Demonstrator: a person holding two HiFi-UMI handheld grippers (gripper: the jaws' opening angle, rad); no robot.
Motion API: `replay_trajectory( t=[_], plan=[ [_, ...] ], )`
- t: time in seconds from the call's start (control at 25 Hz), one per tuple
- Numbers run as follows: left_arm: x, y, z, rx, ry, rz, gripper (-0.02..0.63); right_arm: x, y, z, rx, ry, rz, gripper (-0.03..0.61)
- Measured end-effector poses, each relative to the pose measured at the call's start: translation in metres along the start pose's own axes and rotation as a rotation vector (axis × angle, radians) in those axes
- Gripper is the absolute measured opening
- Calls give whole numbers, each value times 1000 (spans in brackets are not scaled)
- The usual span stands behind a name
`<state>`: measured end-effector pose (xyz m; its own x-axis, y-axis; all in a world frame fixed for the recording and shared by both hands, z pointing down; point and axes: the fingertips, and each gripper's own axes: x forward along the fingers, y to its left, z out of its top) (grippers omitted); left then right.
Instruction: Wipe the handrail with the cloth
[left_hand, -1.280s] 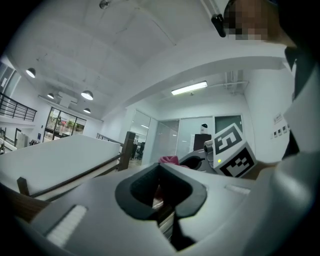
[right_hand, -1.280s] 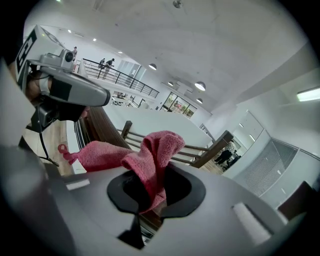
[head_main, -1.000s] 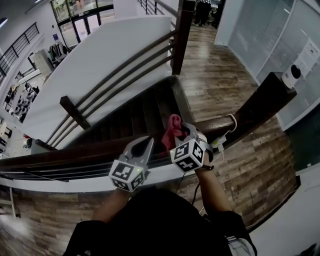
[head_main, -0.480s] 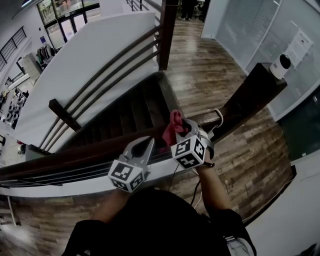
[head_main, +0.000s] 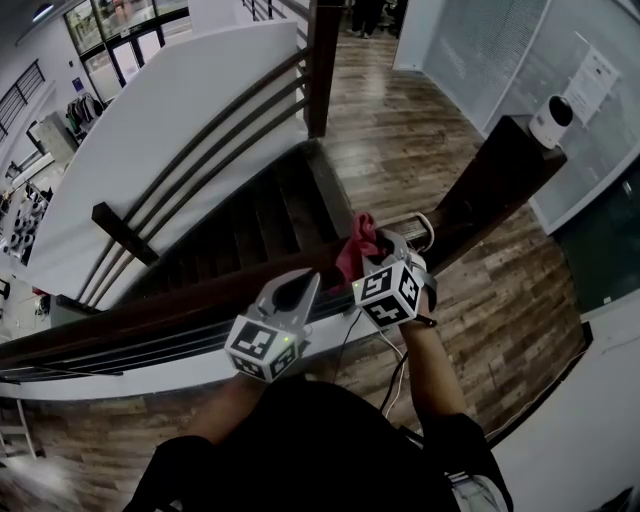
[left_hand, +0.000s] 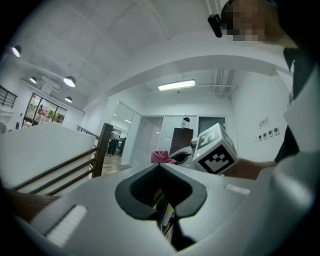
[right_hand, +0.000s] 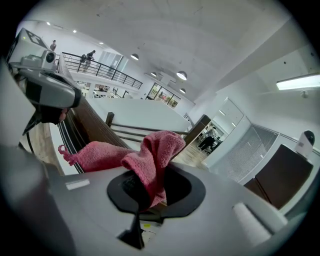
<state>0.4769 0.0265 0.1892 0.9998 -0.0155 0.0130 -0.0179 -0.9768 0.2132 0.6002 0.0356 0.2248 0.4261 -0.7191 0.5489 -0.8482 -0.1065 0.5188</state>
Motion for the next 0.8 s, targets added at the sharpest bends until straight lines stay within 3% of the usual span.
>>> replay_trajectory(
  t=[0.36, 0.8],
  plan=[
    [29, -16, -1, 13, 19, -52, -2, 1, -23, -17, 28, 14, -22, 46],
    [37, -25, -8, 13, 58, -100, -2, 7, -72, -53, 97, 65, -111, 46]
  ],
)
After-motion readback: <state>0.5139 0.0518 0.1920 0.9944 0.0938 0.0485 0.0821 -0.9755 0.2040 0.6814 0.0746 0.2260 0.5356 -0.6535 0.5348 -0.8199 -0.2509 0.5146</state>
